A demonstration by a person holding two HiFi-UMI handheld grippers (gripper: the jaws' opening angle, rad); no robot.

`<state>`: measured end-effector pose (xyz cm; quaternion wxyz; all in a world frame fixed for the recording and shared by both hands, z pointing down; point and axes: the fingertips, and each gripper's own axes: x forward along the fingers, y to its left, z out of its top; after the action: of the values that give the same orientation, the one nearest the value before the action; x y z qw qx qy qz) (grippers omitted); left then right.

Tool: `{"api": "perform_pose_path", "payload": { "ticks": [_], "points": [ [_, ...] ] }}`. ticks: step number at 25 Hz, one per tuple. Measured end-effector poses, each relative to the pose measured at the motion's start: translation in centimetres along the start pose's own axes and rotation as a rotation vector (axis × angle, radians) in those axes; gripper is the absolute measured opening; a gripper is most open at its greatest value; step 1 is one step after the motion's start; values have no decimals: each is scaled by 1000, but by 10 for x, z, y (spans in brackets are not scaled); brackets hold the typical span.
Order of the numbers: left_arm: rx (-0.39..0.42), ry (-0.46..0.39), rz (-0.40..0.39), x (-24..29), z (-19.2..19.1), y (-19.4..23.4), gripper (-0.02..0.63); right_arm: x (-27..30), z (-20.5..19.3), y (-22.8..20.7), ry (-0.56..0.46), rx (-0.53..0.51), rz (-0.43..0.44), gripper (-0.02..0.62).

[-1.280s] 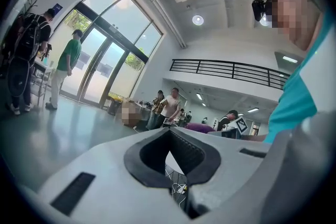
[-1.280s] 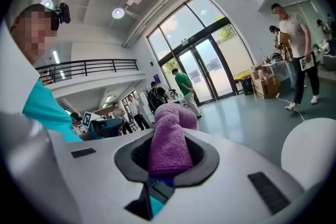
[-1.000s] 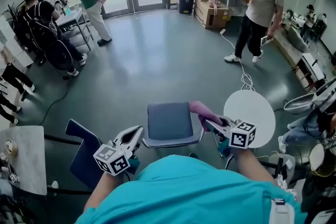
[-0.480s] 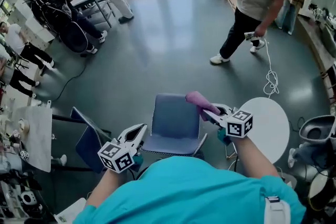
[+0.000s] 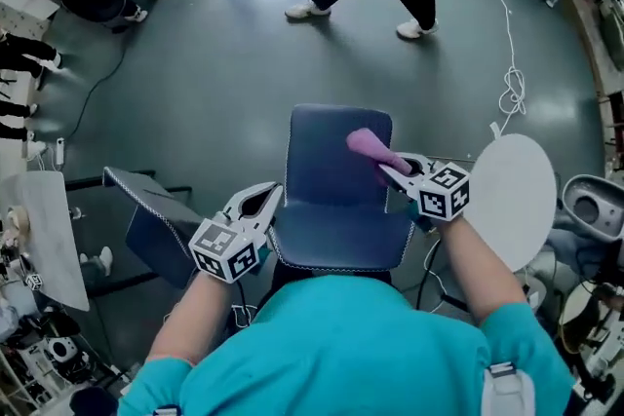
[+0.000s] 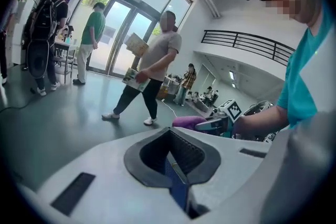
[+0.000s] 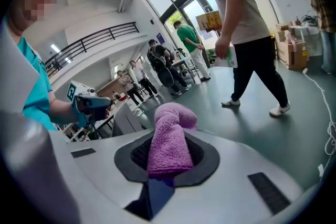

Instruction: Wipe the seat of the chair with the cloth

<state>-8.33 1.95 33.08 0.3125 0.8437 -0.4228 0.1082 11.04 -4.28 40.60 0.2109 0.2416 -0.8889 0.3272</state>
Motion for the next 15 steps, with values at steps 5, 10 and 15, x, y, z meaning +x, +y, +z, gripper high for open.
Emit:
{"api": "perform_pose_path", "payload": {
  "ticks": [5,10,15],
  "points": [
    [7,-15,-8,43,-20,54,-12,93,-21,-47,125,-169,-39,55],
    [26,-35,12,62,-51,100,-12,202,-37,-88,226,-404,-62,55],
    [39,-22,45,58,-86,140,-12,314,-65,-105,347,-701,-85,55]
  ]
}}
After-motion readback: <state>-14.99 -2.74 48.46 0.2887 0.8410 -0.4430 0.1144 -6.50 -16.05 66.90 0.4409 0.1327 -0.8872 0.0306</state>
